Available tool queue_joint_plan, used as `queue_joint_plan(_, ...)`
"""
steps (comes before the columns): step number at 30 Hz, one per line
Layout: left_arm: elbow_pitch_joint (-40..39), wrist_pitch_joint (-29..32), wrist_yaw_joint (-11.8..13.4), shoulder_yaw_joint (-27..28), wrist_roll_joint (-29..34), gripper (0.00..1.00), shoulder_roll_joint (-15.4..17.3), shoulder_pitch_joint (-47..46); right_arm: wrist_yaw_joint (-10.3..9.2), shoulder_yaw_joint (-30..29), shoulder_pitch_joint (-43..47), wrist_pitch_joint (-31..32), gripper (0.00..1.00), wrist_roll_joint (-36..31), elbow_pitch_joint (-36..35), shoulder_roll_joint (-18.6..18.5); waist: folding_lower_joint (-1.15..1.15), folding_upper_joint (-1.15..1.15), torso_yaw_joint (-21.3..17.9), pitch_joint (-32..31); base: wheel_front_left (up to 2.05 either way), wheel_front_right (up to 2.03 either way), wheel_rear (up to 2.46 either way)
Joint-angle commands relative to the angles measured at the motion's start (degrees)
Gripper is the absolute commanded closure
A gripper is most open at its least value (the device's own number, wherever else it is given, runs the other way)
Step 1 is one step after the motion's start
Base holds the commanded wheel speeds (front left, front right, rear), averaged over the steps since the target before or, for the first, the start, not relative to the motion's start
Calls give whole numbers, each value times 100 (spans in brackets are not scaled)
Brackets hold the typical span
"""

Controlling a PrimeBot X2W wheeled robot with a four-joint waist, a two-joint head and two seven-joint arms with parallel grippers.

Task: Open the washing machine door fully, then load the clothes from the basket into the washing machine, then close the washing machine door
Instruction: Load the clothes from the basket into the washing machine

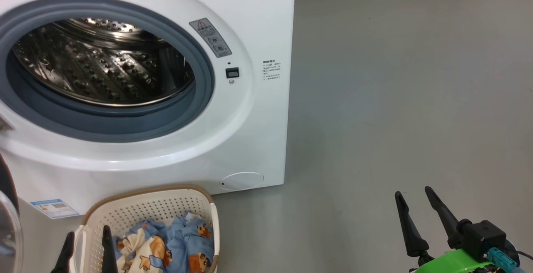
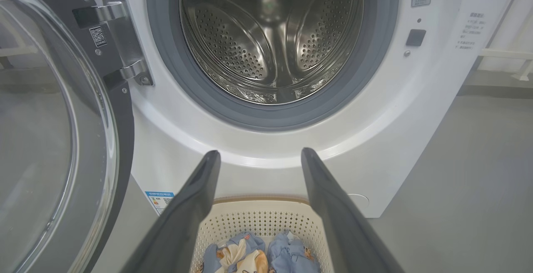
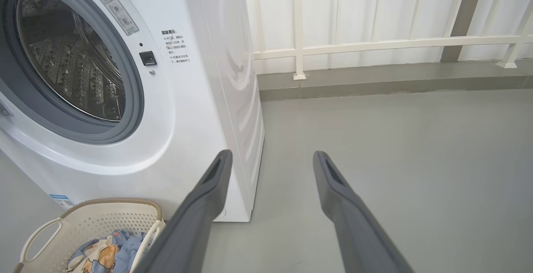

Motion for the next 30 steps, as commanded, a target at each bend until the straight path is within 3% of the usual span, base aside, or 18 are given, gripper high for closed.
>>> queue_joint_plan(1, -166, -37, 26, 171, 31, 0, 54, -144, 9, 131, -165, -53, 0, -3, -118, -47, 0, 0, 3, -1, 0, 0, 0)
queue_joint_plan(14, -158, -37, -28, 162, 14, 0, 38, -207, 9, 125, -167, -72, 0, 1, -158, -40, 0, 0, 13, 177, 0, 0, 0)
queue_joint_plan(30, 276, -37, -133, 68, 61, 0, 30, -885, 9, 168, -380, -91, 0, -28, -199, -11, 0, 0, 76, 1313, 0, 0, 0)
